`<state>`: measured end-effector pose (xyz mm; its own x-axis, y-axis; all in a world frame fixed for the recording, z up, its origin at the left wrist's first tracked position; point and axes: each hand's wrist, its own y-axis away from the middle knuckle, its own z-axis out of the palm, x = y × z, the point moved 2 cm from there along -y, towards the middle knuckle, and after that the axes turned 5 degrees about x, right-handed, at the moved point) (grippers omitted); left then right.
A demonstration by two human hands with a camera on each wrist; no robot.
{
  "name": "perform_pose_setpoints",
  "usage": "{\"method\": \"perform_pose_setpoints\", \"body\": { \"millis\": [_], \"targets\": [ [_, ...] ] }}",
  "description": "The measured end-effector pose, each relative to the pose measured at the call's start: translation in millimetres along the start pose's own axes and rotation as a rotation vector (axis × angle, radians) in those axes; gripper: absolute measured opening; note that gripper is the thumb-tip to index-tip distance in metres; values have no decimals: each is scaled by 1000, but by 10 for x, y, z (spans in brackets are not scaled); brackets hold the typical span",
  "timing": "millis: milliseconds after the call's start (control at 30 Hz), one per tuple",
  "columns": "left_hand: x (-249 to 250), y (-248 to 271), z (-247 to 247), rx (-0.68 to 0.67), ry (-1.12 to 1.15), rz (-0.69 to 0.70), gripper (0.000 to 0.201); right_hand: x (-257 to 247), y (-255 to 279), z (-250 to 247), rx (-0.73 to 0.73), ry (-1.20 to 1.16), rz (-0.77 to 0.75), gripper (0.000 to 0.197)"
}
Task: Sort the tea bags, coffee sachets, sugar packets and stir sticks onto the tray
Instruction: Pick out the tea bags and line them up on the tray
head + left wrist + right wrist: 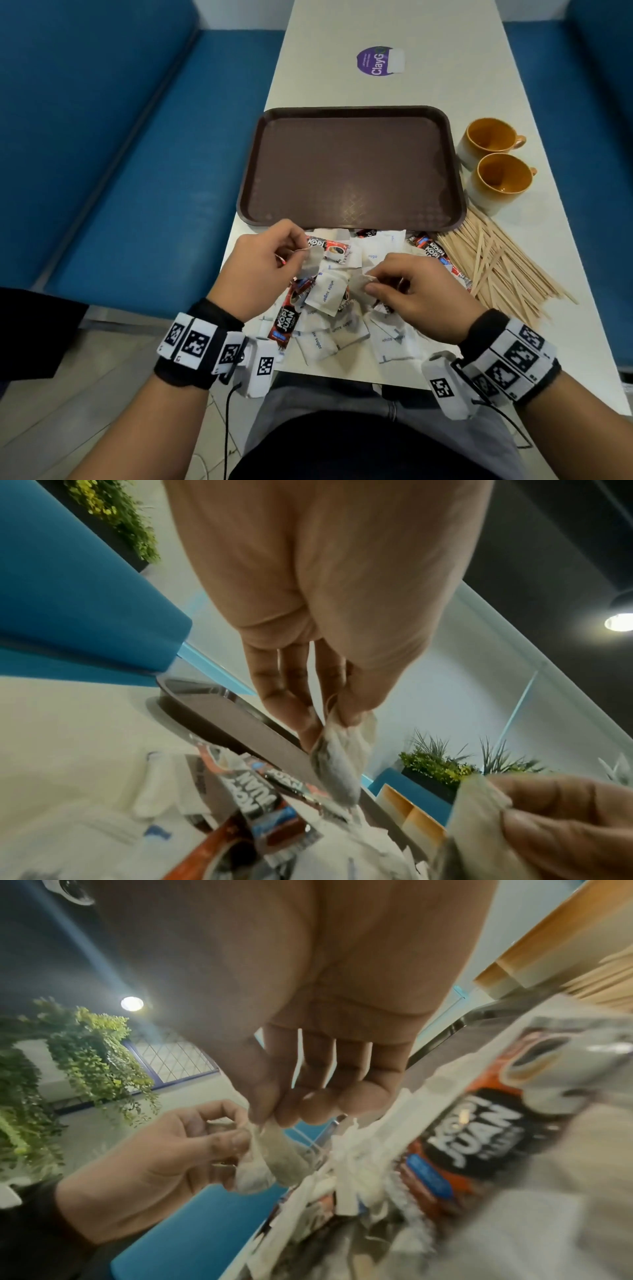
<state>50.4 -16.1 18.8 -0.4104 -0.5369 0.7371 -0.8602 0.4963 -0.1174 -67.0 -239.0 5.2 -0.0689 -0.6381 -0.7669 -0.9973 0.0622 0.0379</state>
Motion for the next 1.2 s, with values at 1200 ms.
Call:
{"method": "perform_pose_setpoints", "body": {
  "millis": [1200],
  "targets": [
    [97, -386, 310, -307, -208, 47, 3, 269, -150, -227, 176, -172, 192, 4]
  ]
}}
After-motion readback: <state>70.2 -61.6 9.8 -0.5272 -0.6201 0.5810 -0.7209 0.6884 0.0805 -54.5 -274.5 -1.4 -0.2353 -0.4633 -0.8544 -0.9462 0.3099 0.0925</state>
